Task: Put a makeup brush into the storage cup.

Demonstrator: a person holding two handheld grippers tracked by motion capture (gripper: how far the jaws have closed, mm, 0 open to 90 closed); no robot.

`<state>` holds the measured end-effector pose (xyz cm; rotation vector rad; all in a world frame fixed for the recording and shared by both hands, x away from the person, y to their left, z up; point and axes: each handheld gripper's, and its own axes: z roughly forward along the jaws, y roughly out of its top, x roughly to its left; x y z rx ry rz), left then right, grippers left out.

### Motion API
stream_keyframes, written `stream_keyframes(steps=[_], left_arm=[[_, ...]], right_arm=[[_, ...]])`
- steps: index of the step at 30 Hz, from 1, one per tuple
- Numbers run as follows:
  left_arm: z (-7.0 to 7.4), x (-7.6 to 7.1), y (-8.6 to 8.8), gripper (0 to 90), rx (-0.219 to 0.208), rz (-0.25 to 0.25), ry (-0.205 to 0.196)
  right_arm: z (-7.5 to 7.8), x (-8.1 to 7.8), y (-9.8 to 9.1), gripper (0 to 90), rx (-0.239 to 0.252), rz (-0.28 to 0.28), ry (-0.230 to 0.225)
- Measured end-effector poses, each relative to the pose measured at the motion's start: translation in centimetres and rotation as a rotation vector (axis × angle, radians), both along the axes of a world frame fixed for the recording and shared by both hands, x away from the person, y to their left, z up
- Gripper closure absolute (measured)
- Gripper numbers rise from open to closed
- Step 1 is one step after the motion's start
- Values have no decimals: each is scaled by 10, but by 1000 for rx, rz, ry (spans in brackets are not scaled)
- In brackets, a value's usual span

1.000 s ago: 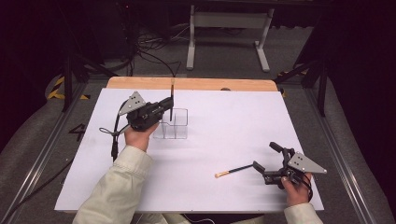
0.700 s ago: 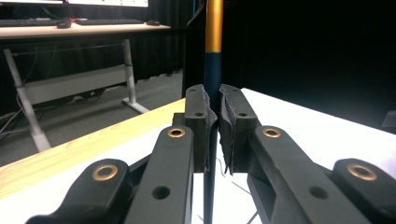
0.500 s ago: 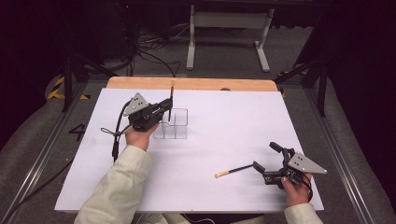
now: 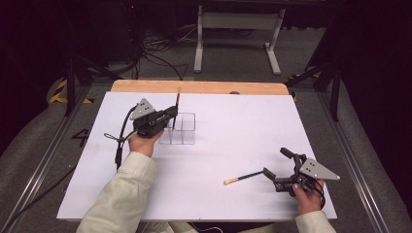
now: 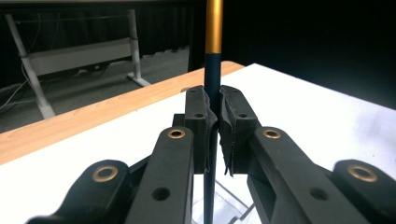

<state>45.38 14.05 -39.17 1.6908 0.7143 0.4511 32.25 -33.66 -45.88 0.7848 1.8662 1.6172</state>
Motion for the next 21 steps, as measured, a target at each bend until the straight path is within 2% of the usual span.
stream_keyframes(steps=[10, 13, 19, 20, 21], left_arm=[[-2, 0, 1, 823, 21, 9, 54], [-4, 1, 2, 822, 31, 10, 81], [-5, 1, 2, 811, 34, 2, 79], [-5, 2, 2, 760, 32, -3, 75], [-5, 2, 2, 617, 32, -3, 75]], right_arm=[[0, 0, 0, 9, 0, 2, 6], [0, 0, 0, 9, 0, 3, 6], [0, 0, 0, 8, 2, 3, 6], [0, 0, 0, 8, 2, 2, 6], [0, 0, 0, 9, 3, 3, 6]])
